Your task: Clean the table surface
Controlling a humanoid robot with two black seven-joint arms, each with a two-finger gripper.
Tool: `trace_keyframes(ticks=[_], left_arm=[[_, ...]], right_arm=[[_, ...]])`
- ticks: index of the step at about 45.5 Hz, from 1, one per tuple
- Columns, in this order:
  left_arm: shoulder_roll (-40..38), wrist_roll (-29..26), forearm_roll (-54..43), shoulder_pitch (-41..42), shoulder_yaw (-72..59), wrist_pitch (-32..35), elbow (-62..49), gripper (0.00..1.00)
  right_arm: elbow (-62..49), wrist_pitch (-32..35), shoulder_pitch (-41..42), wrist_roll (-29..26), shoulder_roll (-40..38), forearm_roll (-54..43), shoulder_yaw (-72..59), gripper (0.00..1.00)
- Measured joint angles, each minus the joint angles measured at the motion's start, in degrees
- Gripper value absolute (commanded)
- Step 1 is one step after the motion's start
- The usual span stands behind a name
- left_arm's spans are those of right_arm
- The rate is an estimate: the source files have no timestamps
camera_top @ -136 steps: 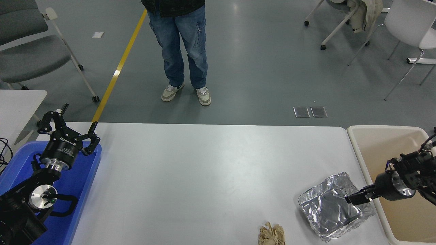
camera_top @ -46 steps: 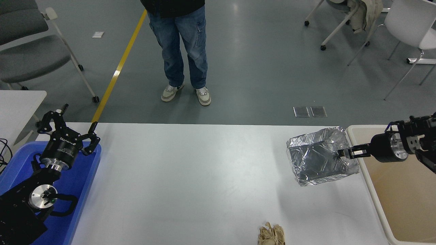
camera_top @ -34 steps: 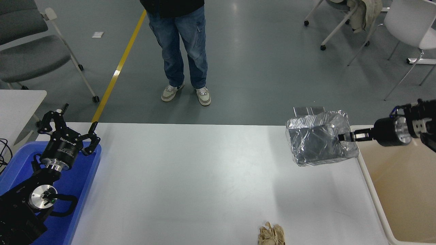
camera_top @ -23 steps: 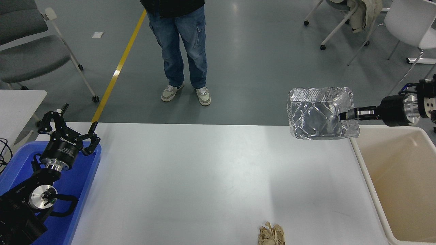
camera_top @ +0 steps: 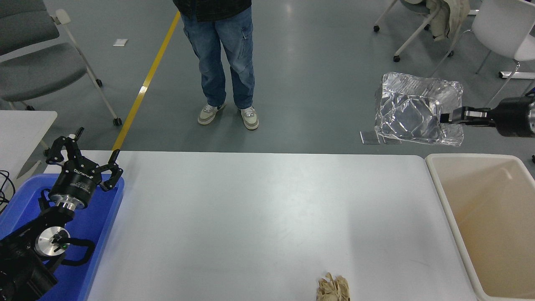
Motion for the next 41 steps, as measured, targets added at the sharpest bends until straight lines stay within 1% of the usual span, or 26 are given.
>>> trace_keyframes(ticks=[17, 24, 32, 41], left_arm=[[0.00, 0.00, 0.00, 0.00, 0.00, 0.01, 0.00, 1.00], [0.01, 0.00, -0.01, 0.00, 0.00, 0.03, 0.00, 1.00], [0.00, 0.00, 0.00, 0.00, 0.00, 0.03, 0.01, 1.00], [-0.01, 0.00, 0.01, 0.00, 0.00, 0.03, 0.00, 1.00]], right_arm=[[-8.74, 0.36, -8.64, -0.02, -2.89, 5.43, 0.36, 0.00], [-11.59, 0.39, -12.99, -1.43, -3.99, 9.16, 0.42, 0.00], [-13.04, 0.40, -17.01, -6.51, -4.93, 13.53, 2.41, 0.00], [-13.80, 0.36, -20.88, -14.96, -5.44, 16.46, 10.35, 0.00]])
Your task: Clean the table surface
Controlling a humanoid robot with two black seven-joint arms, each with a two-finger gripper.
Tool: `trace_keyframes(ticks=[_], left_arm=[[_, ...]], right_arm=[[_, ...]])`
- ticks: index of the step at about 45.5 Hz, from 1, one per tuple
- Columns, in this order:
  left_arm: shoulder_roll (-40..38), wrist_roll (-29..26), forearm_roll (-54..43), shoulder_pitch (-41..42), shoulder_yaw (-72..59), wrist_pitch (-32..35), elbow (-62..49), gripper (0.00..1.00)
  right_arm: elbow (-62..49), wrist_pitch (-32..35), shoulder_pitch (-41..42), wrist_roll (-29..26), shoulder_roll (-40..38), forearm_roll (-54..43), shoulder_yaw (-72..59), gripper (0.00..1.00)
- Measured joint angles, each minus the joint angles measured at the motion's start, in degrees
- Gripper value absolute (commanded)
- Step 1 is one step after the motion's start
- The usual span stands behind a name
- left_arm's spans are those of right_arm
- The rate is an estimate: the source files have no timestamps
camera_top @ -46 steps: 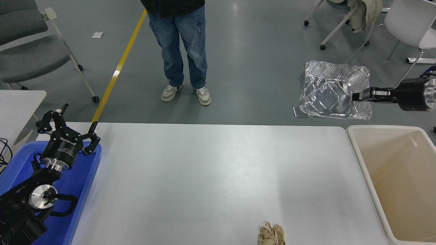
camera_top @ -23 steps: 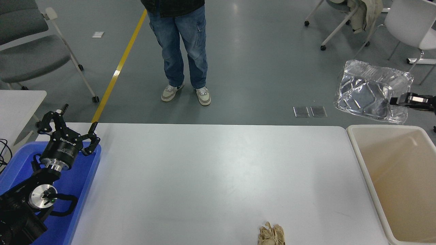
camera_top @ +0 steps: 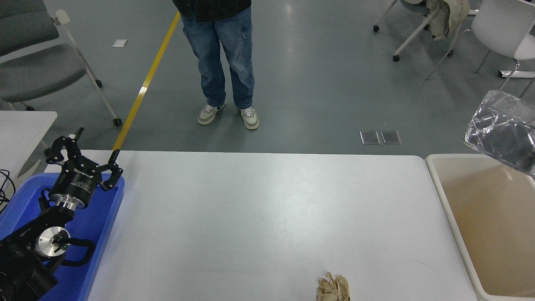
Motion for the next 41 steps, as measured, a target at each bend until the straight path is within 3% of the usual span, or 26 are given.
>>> trace_keyframes(ticks=[19, 41], left_arm=[[0.00, 0.00, 0.00, 0.00, 0.00, 0.00, 0.02, 1.00], [0.00, 0.00, 0.00, 0.00, 0.00, 0.00, 0.01, 1.00]], right_arm=[[-0.38, -0.45, -6.37, -15.78, 1.87, 2.61, 16.75, 0.00], [-0.48, -2.92, -11.24, -24.68, 5.83, 8.43, 25.47, 0.00]])
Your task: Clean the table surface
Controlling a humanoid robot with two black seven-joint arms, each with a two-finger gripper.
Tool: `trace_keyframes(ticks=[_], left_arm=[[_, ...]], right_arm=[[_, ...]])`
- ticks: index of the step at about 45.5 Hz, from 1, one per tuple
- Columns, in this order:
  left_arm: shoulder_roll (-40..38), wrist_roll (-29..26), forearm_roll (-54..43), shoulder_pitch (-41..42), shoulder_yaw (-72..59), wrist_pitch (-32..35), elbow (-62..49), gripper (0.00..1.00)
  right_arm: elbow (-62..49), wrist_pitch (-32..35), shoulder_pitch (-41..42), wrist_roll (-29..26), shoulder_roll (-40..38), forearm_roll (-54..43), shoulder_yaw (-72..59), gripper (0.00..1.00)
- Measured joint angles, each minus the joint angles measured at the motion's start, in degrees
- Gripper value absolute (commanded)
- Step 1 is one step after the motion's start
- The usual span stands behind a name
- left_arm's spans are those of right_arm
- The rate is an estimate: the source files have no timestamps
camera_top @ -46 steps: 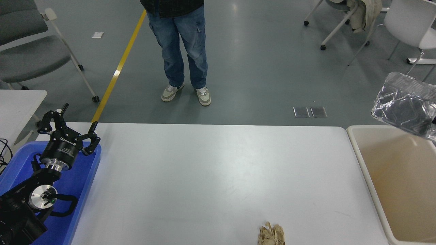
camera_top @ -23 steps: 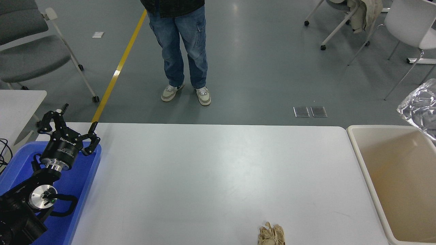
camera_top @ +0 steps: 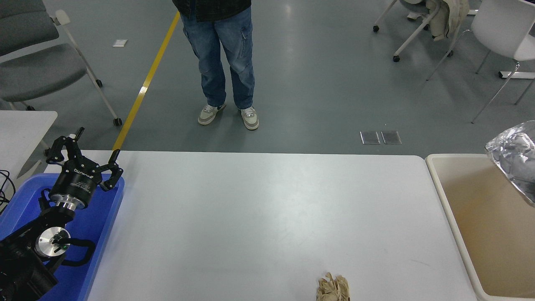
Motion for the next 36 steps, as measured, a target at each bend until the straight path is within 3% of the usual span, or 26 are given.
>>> trace_keyframes(ticks=[17, 36], left_arm=[[0.01, 0.00, 0.00, 0.00, 0.00, 0.01, 0.01, 1.00], [0.01, 0.00, 0.00, 0.00, 0.00, 0.01, 0.00, 1.00]], right_arm=[[-0.06, -2.24, -3.93, -5.41, 1.91, 2.63, 2.21, 0.00], [-0.07, -3.61, -8.15, -6.79, 4.68, 2.67, 2.30, 0.00]])
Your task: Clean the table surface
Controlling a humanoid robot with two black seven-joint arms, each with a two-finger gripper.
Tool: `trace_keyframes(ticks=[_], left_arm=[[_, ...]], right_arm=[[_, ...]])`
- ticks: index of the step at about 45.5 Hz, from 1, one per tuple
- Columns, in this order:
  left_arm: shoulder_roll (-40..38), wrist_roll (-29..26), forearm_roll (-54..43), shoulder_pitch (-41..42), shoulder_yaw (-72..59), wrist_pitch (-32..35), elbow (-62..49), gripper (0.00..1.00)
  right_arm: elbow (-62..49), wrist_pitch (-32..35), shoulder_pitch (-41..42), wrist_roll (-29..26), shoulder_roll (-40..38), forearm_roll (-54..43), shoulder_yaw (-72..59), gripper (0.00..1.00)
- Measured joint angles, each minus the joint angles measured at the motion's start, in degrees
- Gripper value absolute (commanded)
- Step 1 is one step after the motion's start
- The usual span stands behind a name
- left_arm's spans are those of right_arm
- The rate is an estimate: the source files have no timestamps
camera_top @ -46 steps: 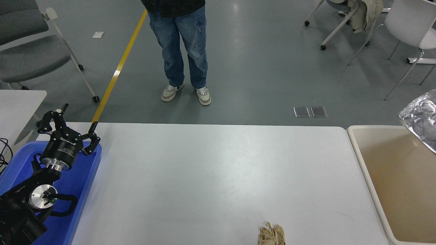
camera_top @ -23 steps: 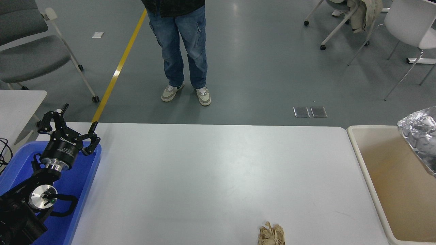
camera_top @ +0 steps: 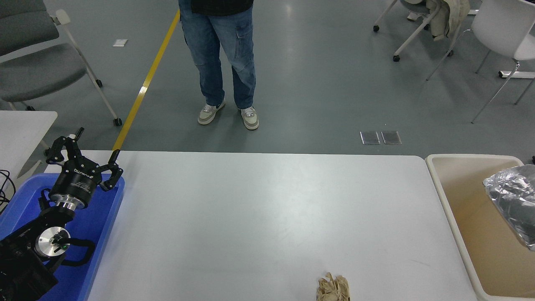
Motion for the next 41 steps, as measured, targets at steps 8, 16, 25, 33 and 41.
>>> trace_keyframes(ticks=[8, 16, 25, 33, 41], left_arm=[[0.00, 0.00, 0.00, 0.00, 0.01, 0.00, 0.00, 1.00], [-0.02, 0.00, 0.00, 0.00, 0.01, 0.00, 0.01, 1.00], [-0.02, 0.00, 0.00, 0.00, 0.01, 0.00, 0.01, 1.00], [0.00, 0.00, 0.00, 0.00, 0.01, 0.00, 0.00, 1.00], [0.00, 0.00, 0.00, 0.00, 0.00, 0.00, -0.01, 1.00]], right_arm=[[0.06, -0.61, -1.13, -0.07, 1.09, -0.02, -0.04, 0.00], [0.08, -0.94, -1.75, -0.08, 1.73, -0.03, -0.05, 0.00], [0.08, -1.05, -2.05, -0.08, 2.43, -0.03, -0.13, 0.00], [0.09, -1.43, -2.44, -0.09, 3.30, -0.03, -0.19, 0.00], [0.09, -1.83, -2.60, -0.12, 3.79, -0.04, -0.19, 0.00]])
